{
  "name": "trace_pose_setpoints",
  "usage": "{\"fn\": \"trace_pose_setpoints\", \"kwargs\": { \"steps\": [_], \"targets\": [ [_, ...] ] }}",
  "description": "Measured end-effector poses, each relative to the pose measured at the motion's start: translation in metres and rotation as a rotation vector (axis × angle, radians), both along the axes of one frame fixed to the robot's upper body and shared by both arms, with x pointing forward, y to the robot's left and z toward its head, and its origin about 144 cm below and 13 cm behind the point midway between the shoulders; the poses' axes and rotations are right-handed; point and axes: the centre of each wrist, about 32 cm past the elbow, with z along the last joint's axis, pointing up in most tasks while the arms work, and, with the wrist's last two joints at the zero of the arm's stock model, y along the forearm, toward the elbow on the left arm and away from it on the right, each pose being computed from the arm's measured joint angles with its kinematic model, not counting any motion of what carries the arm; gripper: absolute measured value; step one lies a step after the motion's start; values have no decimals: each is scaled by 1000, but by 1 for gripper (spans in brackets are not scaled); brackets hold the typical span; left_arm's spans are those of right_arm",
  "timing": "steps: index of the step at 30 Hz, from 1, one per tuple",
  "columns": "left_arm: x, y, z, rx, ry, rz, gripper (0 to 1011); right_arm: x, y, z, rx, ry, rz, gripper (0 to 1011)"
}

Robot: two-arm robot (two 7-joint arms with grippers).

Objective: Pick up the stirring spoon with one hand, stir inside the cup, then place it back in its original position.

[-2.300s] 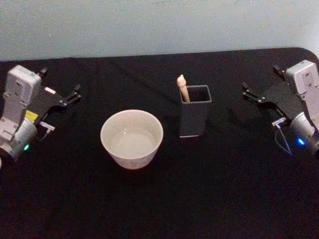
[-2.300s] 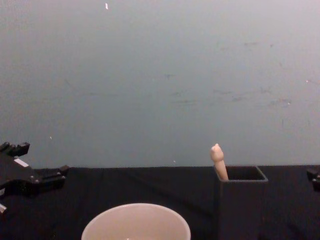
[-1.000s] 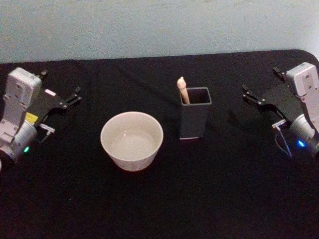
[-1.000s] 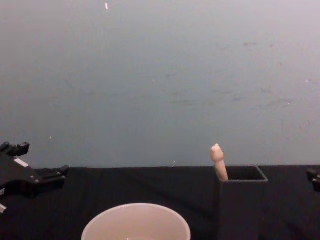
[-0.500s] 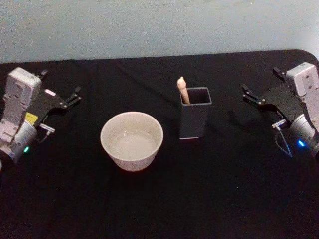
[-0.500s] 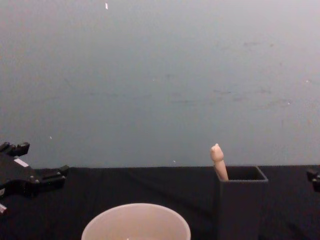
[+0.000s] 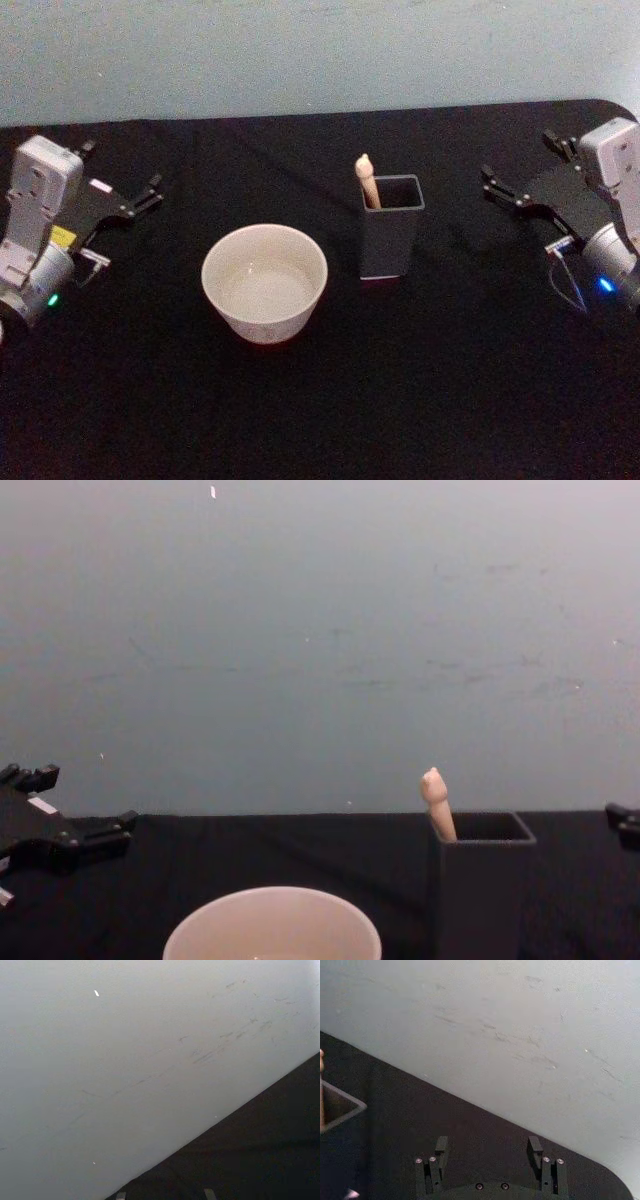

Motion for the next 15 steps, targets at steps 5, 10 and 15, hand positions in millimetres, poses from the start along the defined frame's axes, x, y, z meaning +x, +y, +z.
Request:
{"fn": "trace_pose_setpoints", "kwargs": {
  "steps": [5, 10, 15],
  "targets": [
    [0, 0, 0, 0, 0, 0, 1001, -2, 3, 13, 46, 14, 47, 1002],
    [0, 0, 0, 0, 0, 0, 1001, -3, 8, 26, 100, 30, 106, 1002],
    [0, 0, 0, 0, 0, 0, 1001, -3, 15, 38, 154, 60, 177, 1003]
  ]
}}
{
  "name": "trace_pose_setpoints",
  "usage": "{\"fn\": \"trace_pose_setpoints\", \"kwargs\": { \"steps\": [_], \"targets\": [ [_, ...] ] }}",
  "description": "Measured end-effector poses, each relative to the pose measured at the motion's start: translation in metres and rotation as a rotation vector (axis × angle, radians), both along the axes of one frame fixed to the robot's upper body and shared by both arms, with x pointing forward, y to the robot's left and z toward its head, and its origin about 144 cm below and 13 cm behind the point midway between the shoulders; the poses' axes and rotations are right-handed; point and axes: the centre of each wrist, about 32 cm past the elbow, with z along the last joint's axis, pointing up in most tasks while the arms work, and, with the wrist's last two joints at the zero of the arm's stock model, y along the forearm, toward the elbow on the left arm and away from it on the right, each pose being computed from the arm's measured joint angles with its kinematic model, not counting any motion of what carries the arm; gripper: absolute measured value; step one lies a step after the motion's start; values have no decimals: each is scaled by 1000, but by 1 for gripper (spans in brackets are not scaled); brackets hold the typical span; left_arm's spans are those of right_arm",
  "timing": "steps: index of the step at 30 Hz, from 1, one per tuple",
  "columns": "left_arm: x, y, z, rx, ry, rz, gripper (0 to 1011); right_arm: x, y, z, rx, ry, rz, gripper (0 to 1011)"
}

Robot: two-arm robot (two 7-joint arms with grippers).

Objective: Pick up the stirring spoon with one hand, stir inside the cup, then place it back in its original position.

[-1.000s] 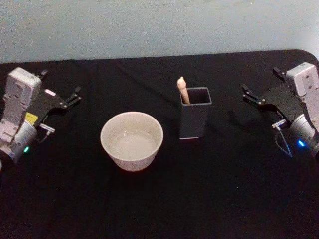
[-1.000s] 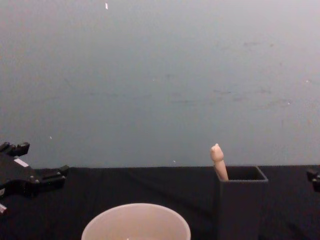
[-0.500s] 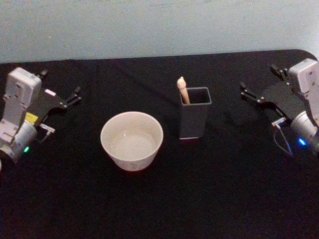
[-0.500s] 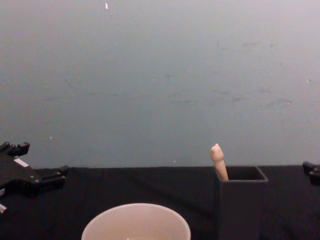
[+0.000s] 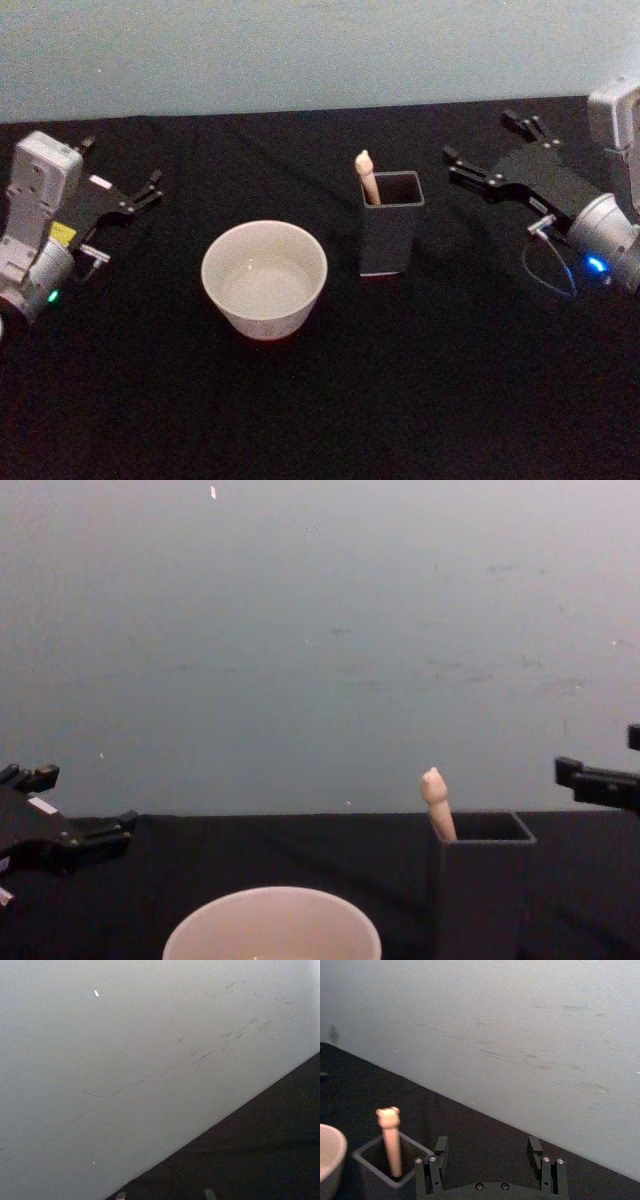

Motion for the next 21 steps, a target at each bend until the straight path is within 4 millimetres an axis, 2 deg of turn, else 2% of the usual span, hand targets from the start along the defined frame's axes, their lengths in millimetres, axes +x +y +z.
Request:
{"fn": "trace_pose_setpoints", "kwargs": {
  "steps": [12, 21],
  "targets": [
    [0, 0, 0, 0, 0, 0, 1001, 6, 15, 23, 48, 72, 174, 1003],
    [0, 0, 0, 0, 0, 0, 1001, 8, 18, 30, 38, 169, 255, 1003]
  ]
}}
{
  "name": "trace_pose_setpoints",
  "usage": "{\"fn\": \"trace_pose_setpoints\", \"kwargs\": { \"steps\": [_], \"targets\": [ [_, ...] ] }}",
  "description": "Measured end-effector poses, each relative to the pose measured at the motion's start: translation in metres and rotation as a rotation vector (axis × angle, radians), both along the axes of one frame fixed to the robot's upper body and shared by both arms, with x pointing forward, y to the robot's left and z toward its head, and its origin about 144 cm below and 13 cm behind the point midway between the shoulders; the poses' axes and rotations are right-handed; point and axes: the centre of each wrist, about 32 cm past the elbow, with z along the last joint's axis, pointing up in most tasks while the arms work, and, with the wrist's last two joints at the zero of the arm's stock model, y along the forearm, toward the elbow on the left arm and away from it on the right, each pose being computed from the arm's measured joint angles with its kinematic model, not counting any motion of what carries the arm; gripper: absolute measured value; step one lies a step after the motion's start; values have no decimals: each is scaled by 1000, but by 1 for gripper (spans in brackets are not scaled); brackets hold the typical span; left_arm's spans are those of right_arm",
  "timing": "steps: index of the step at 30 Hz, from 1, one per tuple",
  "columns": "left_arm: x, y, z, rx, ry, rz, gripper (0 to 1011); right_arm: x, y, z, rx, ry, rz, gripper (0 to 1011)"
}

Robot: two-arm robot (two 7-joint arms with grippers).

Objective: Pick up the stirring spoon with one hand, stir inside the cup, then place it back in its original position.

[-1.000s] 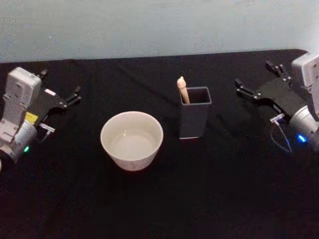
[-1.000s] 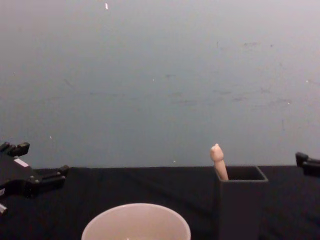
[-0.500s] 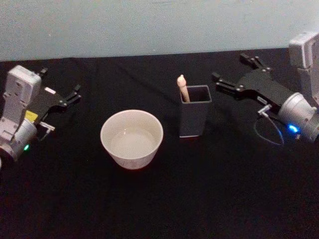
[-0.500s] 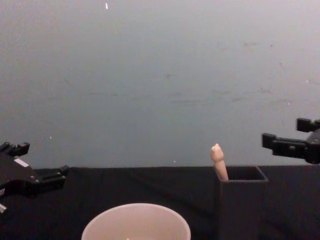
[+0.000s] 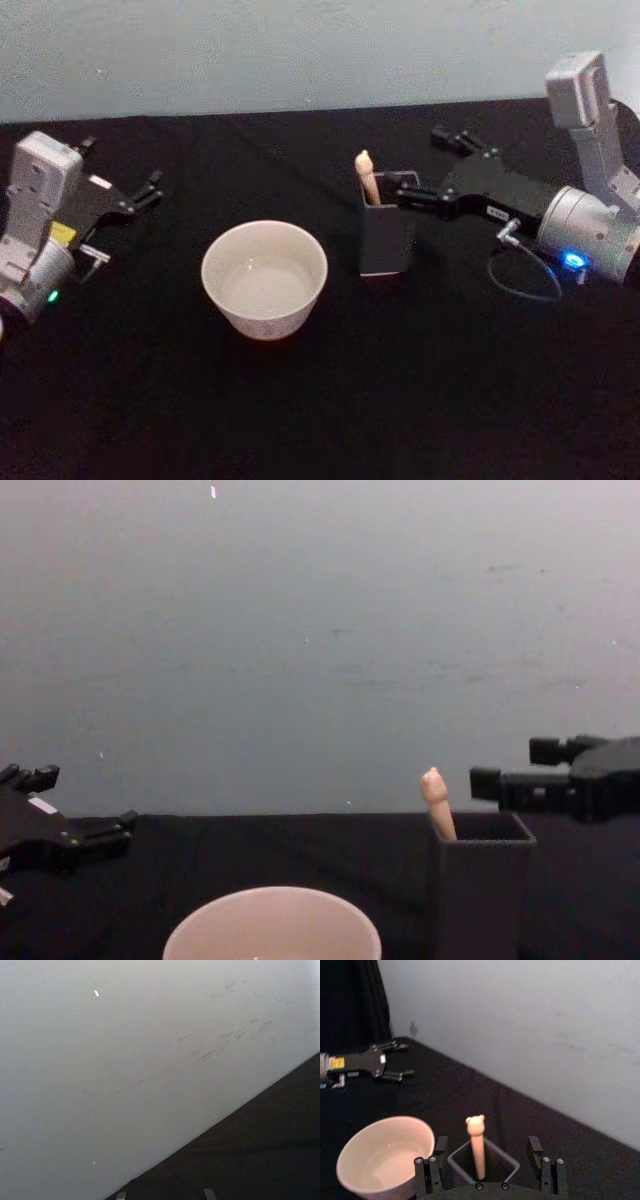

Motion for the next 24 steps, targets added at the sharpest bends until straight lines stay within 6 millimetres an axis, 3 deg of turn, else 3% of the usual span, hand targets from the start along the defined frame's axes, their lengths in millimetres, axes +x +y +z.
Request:
{"fn": "trace_pose_setpoints", "kwargs": {
  "steps": [24],
  "targets": [
    [0, 0, 0, 0, 0, 0, 1001, 33, 17, 7, -112, 68, 50, 1003]
  ]
}}
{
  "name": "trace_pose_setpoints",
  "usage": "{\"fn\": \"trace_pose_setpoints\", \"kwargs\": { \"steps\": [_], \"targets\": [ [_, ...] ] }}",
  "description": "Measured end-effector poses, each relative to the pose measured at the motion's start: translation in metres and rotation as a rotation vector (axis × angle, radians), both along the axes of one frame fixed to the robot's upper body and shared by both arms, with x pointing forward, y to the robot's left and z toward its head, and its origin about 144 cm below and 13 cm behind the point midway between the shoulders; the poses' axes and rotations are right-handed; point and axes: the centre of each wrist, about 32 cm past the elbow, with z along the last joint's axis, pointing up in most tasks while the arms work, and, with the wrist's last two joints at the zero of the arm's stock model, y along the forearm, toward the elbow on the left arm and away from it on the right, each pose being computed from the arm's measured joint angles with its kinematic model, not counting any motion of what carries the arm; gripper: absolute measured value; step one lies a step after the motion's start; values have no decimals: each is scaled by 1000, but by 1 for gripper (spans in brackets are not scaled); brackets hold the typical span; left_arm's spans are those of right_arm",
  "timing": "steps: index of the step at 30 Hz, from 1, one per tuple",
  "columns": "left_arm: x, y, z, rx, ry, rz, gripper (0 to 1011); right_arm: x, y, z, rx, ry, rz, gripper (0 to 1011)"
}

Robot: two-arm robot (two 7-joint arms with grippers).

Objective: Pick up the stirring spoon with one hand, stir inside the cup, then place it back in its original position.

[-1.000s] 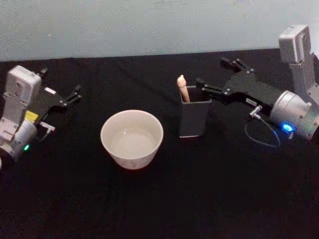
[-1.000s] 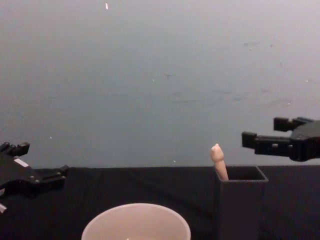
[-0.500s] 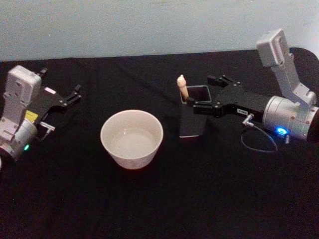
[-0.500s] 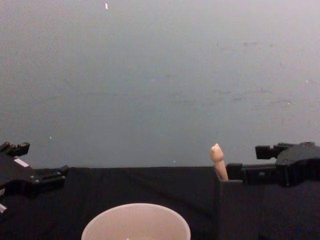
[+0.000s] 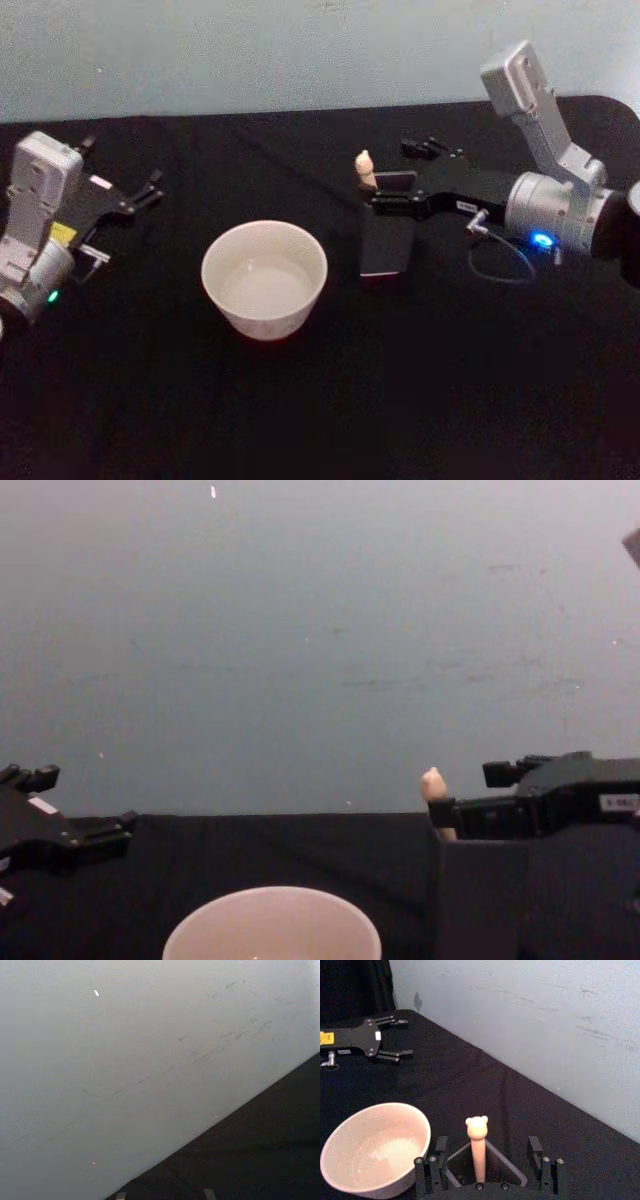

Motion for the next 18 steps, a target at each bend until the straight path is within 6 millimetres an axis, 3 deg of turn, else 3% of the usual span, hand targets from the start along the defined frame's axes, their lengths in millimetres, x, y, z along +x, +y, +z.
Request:
{"fn": "trace_pose_setpoints", "kwargs": {
  "steps": [18],
  "targets": [
    [0, 0, 0, 0, 0, 0, 1001, 16, 9, -4, 5, 9, -2, 1002]
  ]
}}
